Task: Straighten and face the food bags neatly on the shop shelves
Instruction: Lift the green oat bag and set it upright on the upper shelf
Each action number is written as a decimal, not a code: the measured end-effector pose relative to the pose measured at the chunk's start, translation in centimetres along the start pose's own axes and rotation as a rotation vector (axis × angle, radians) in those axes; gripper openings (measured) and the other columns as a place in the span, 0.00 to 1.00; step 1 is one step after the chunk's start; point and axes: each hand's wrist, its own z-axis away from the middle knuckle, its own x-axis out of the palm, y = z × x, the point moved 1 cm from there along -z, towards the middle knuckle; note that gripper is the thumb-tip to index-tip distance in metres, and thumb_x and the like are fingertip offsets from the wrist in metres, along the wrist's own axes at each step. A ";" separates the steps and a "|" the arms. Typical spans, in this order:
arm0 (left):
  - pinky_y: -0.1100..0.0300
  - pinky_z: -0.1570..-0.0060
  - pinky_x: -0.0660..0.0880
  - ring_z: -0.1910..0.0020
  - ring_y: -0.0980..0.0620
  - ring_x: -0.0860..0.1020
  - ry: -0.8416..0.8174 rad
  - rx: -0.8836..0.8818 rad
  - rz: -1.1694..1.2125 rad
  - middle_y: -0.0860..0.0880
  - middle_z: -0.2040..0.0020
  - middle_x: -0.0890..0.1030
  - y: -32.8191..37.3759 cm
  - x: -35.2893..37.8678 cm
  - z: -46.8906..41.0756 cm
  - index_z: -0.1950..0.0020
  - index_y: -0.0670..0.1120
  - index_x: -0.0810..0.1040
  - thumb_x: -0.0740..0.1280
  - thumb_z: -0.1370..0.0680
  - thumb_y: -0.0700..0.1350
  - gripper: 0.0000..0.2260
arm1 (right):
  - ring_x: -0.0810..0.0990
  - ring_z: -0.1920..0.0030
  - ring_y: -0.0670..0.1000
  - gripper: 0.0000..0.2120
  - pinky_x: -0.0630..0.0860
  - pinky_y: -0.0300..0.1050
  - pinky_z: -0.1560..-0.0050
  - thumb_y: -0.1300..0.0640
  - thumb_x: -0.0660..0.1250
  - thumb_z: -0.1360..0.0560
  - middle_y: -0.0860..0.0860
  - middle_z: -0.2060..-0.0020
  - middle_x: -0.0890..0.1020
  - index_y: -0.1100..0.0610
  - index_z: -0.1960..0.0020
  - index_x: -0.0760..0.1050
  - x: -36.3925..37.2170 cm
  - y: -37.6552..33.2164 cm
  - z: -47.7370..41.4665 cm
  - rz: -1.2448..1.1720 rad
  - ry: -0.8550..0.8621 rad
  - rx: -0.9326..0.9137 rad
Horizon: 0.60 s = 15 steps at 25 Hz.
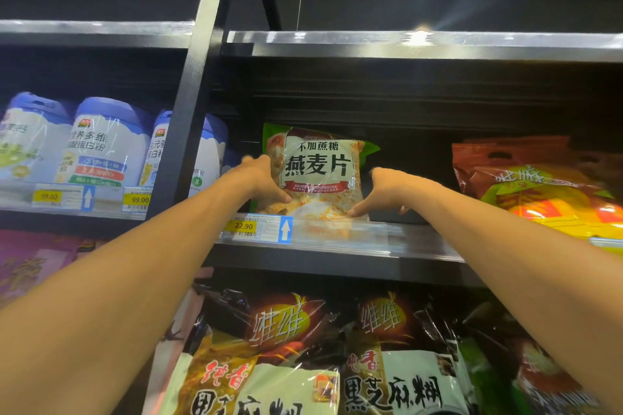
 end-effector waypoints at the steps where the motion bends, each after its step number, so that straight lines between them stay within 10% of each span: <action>1: 0.40 0.31 0.72 0.27 0.37 0.69 0.031 0.019 -0.022 0.41 0.23 0.62 -0.1 -0.2 0.2 0.20 0.48 0.59 0.78 0.30 0.59 0.45 | 0.77 0.36 0.57 0.46 0.76 0.52 0.41 0.42 0.81 0.32 0.56 0.30 0.75 0.58 0.23 0.63 -0.3 0.2 0.4 0.072 0.053 -0.021; 15: 0.41 0.36 0.73 0.27 0.43 0.68 0.517 0.384 -0.111 0.47 0.26 0.73 0.7 -0.9 9.4 0.23 0.51 0.69 0.68 0.21 0.58 0.27 | 0.67 0.24 0.59 0.30 0.68 0.61 0.29 0.34 0.53 0.18 0.54 0.24 0.70 0.51 0.24 0.69 -1.3 4.0 9.3 0.355 0.674 -0.289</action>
